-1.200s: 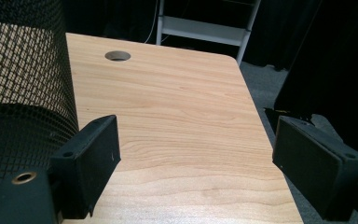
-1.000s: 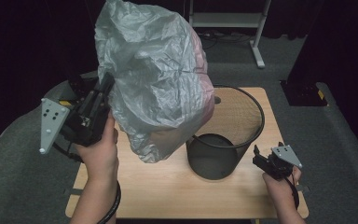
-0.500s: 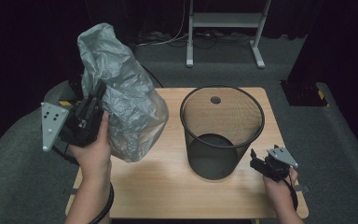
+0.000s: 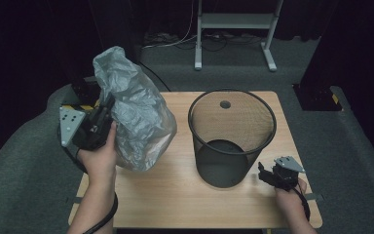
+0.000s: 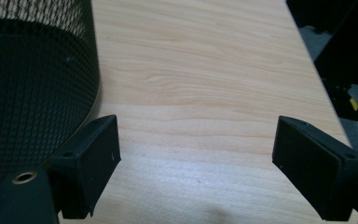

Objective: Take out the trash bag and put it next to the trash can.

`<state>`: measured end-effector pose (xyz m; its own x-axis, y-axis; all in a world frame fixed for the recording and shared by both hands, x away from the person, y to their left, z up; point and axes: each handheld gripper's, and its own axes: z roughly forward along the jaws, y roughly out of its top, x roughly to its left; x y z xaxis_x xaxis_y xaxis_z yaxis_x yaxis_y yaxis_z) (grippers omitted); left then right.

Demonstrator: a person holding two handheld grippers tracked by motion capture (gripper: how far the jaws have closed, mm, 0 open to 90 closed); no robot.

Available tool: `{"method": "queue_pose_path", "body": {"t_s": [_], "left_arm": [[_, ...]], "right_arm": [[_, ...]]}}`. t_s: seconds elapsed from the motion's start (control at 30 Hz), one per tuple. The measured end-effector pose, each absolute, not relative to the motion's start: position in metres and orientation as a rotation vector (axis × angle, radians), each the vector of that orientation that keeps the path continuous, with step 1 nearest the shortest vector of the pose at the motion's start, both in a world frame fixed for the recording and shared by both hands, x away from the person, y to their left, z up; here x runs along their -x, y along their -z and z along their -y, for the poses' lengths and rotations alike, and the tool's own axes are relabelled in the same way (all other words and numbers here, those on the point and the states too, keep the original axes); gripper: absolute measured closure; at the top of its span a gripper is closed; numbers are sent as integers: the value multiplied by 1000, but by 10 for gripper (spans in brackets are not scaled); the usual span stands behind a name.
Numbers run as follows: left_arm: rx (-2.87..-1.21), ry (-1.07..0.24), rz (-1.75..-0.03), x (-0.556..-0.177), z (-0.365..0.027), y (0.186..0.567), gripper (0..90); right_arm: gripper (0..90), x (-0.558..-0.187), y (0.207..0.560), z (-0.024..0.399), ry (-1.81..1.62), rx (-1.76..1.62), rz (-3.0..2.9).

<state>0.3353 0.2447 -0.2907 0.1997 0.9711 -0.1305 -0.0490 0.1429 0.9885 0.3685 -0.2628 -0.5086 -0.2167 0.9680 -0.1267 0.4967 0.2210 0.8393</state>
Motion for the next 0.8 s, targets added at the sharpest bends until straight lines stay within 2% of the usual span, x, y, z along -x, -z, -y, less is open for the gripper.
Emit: {"method": "queue_pose_path", "body": {"t_s": [0.8], "left_arm": [[-1362, -988, -1199, -445, -194, 368, 883]], "right_arm": [[153, -371, 521, 268, -867, -1434, -1866]]}}
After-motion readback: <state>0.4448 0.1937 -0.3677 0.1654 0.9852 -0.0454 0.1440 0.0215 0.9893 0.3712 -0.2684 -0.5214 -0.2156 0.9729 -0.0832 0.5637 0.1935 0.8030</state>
